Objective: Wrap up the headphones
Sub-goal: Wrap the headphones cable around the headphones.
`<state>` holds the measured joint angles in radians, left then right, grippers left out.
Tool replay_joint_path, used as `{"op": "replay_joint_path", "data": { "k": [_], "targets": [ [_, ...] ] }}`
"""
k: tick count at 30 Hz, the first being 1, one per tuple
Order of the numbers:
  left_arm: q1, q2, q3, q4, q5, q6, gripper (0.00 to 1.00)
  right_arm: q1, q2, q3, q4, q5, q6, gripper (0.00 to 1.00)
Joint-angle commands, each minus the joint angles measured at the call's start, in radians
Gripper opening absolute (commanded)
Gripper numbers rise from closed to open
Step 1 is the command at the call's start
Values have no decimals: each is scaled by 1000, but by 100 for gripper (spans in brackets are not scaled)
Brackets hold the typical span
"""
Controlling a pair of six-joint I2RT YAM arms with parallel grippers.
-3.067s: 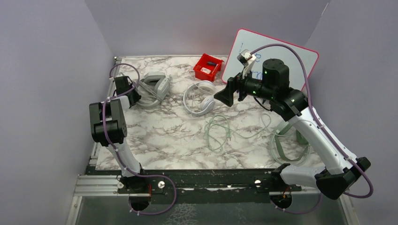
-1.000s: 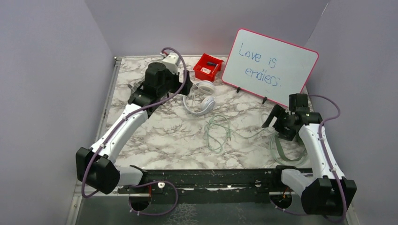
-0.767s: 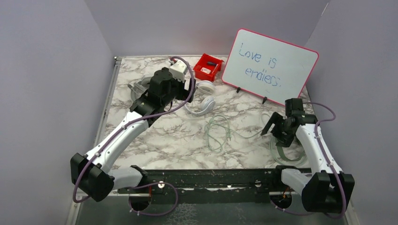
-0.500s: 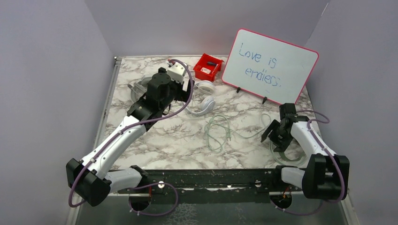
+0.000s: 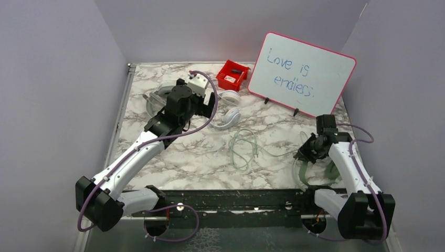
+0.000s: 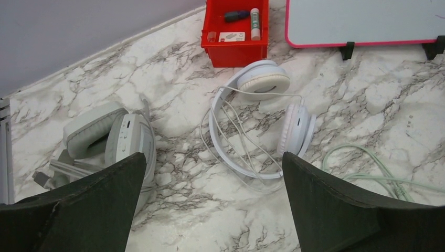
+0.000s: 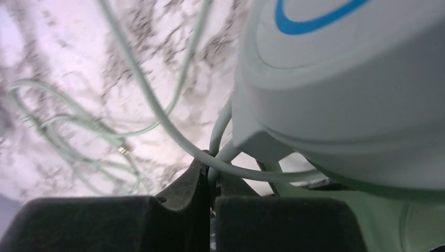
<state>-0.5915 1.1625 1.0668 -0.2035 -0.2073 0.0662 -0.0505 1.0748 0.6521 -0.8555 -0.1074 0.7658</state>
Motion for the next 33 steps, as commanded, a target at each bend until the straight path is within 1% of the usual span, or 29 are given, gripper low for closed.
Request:
{"op": "replay_joint_path", "data": {
  "k": [1, 3, 6, 8, 10, 12, 13, 14, 15, 17, 19, 21, 23, 26, 27, 30, 33],
  "targets": [
    [2, -40, -37, 59, 35, 25, 99, 4, -89, 157, -193, -119, 55, 1],
    [2, -59, -52, 84, 119, 25, 99, 4, -99, 251, -292, -115, 97, 1],
    [2, -78, -71, 117, 269, 14, 99, 3, -66, 414, -420, -123, 98, 1],
    [2, -50, -25, 82, 353, -27, 99, 3, -55, 498, -440, -172, 124, 1],
    [2, -9, 62, 22, 443, -113, 99, 4, -69, 531, -352, -321, 177, 1],
    [2, 10, 123, 4, 547, -238, 98, 3, -116, 502, -198, -476, 307, 1],
    [2, 10, 138, 19, 583, -305, 98, 5, -138, 480, -94, -525, 375, 1],
    [1, 7, 146, 36, 613, -374, 98, 5, -154, 473, -6, -538, 439, 1],
    [1, 1, 150, 62, 626, -434, 98, 9, -155, 491, 42, -513, 476, 1],
    [-6, 0, 159, 79, 624, -536, 98, 24, -95, 602, 30, -459, 464, 1],
    [-35, 17, 171, 81, 608, -593, 98, 41, -44, 699, 31, -421, 463, 1],
    [-111, 38, 181, 83, 555, -612, 98, 50, -18, 724, 72, -390, 486, 1],
    [-194, 54, 188, 81, 449, -605, 98, 102, -10, 698, 128, -354, 525, 1],
    [-325, 66, 198, 83, 204, -577, 91, 165, -27, 617, 223, -265, 607, 1],
    [-376, 73, 208, 80, 105, -545, 88, 176, -34, 594, 243, -237, 633, 1],
    [-516, 130, 292, 29, -167, -457, 82, 193, -26, 579, 272, -170, 654, 1],
    [-620, 221, 378, -24, -382, -410, 78, 202, -4, 578, 288, -124, 652, 1]
  ]
}}
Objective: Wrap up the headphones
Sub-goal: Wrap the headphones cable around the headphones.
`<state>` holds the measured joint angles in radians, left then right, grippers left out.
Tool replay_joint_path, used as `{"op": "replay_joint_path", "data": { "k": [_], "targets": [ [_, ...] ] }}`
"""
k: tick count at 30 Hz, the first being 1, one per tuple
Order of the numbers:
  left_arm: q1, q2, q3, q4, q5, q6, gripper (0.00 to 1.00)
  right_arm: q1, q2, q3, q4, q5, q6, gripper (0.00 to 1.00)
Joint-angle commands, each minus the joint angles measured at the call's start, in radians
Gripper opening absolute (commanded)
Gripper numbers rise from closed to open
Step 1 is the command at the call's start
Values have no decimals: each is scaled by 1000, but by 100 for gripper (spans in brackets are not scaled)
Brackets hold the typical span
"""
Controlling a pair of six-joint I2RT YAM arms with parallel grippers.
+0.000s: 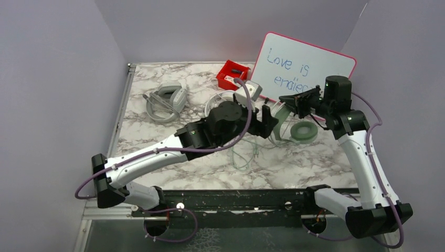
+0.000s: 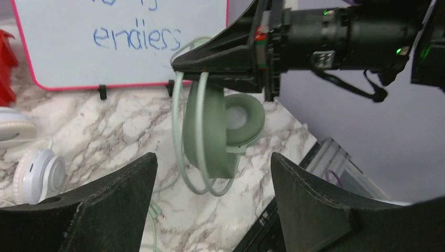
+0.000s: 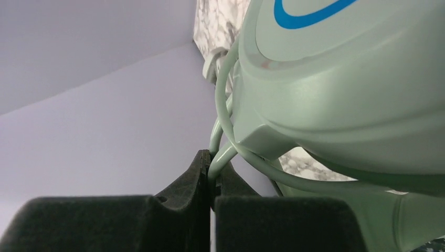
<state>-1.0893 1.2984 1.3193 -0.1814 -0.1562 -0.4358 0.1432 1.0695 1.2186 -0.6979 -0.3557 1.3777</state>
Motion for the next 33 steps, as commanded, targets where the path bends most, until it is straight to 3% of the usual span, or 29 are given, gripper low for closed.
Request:
{"op": "replay_joint_path", "data": {
  "k": [1, 4, 8, 22, 25, 33],
  "targets": [
    [-151, 110, 144, -55, -502, 109, 76, 9, 5, 10, 129, 139, 40, 1],
    [-209, 179, 190, -67, -649, 154, 69, 9, 19, 2, 141, 161, 39, 1],
    [-228, 269, 259, -106, -740, 188, 61, 9, 55, 5, 155, 144, 45, 1],
    [-200, 438, 320, -210, -806, 144, 45, 30, 73, 51, 142, 143, 46, 1],
    [-181, 449, 301, -210, -804, 131, 36, 33, 74, 55, 138, 141, 48, 1],
    [-156, 527, 330, -210, -790, 141, 44, 36, 80, 64, 140, 143, 56, 1]
  ]
}}
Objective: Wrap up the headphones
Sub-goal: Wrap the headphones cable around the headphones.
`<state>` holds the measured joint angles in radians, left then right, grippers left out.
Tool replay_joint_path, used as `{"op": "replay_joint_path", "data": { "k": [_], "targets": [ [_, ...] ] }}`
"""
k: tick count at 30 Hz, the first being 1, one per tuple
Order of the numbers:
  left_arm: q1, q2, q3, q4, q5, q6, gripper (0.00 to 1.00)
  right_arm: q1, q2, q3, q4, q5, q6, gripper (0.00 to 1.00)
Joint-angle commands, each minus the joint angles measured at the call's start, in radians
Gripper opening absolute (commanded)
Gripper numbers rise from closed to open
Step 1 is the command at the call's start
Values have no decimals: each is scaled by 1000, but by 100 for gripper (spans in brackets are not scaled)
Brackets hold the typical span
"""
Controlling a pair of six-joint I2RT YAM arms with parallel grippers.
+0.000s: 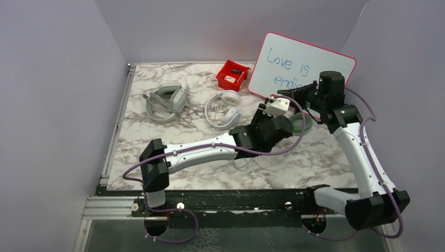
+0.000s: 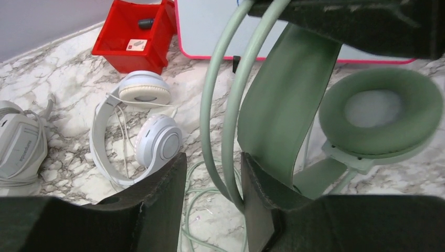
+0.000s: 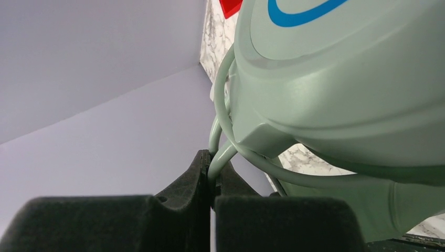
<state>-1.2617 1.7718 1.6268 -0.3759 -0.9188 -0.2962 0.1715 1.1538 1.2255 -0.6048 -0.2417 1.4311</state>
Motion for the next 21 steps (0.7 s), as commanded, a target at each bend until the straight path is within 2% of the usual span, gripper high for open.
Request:
{"op": "replay_joint_path", "data": {
  "k": [1, 5, 9, 14, 15, 16, 19, 21],
  "targets": [
    [23, 63, 23, -16, -27, 1, 45, 8, -3, 58, 45, 31, 3, 1],
    [59, 80, 14, -15, -8, -12, 45, 11, -5, 62, 41, 33, 0, 1],
    [80, 100, 45, -14, 6, 11, 38, 15, -12, 51, 41, 34, 0, 1],
    [100, 108, 65, -12, 13, 30, 15, 19, -26, 37, 45, 33, -5, 1],
    [102, 104, 68, -12, 12, 33, 7, 21, -29, 37, 45, 33, -8, 1],
    [105, 99, 70, -13, 12, 38, 0, 20, -32, 36, 47, 35, -16, 3],
    [109, 62, 72, -17, 7, 40, 0, 22, -45, 12, 92, 22, -52, 18],
    [110, 27, 60, -17, 9, 37, 0, 22, -55, -13, 133, 4, -87, 33]
  ]
}}
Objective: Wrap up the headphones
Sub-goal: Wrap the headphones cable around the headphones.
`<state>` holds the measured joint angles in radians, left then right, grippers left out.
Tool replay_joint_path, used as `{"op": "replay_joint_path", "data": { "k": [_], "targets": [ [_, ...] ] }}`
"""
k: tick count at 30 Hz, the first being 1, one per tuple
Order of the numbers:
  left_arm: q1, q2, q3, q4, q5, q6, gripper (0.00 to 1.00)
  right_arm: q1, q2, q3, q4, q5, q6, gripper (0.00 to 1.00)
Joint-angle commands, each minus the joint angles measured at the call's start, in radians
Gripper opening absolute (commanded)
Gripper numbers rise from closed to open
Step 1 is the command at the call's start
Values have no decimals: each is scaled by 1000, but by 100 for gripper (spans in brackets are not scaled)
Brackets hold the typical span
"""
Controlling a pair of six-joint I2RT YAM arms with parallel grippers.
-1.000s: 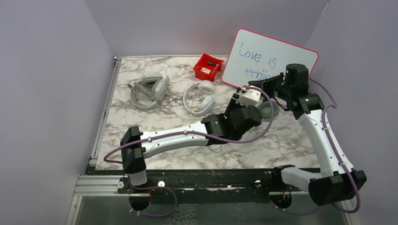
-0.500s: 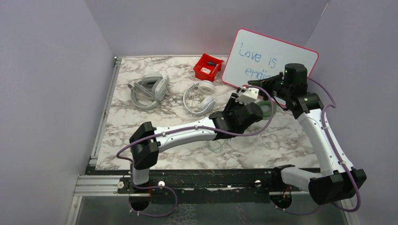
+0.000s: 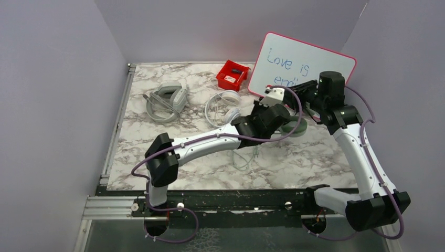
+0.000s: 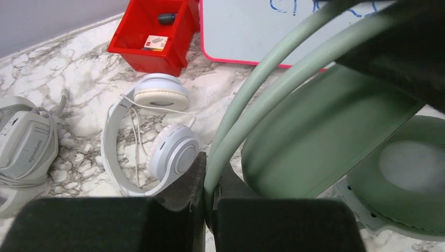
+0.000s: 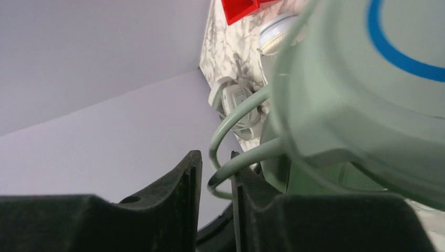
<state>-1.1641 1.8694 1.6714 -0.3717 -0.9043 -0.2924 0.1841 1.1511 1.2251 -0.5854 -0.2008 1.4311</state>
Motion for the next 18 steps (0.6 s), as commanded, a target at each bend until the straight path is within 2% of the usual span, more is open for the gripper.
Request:
{"op": "replay_joint_path", "data": {
  "k": [1, 6, 8, 10, 13, 15, 18],
  "targets": [
    [14, -89, 8, -23, 0, 31, 0, 9, -60, -27, 141, -47, -112, 38],
    [31, -175, -28, -83, 54, -11, 0, 10, -119, -124, 324, -146, -306, 56],
    [43, -213, -45, -113, 89, -38, 0, 9, -130, -136, 439, -276, -422, 61],
    [76, -251, -63, -158, 153, -78, 0, 10, -112, -73, 449, -430, -562, 66],
    [144, -322, -113, -199, 273, -126, 0, 12, -36, 124, 229, -570, -787, 74],
    [176, -385, -166, -195, 342, -125, 0, 11, -2, 252, 65, -567, -945, 78],
    [230, -450, -212, -220, 468, -91, 0, 11, 23, 371, -48, -543, -1101, 89]
  ]
}}
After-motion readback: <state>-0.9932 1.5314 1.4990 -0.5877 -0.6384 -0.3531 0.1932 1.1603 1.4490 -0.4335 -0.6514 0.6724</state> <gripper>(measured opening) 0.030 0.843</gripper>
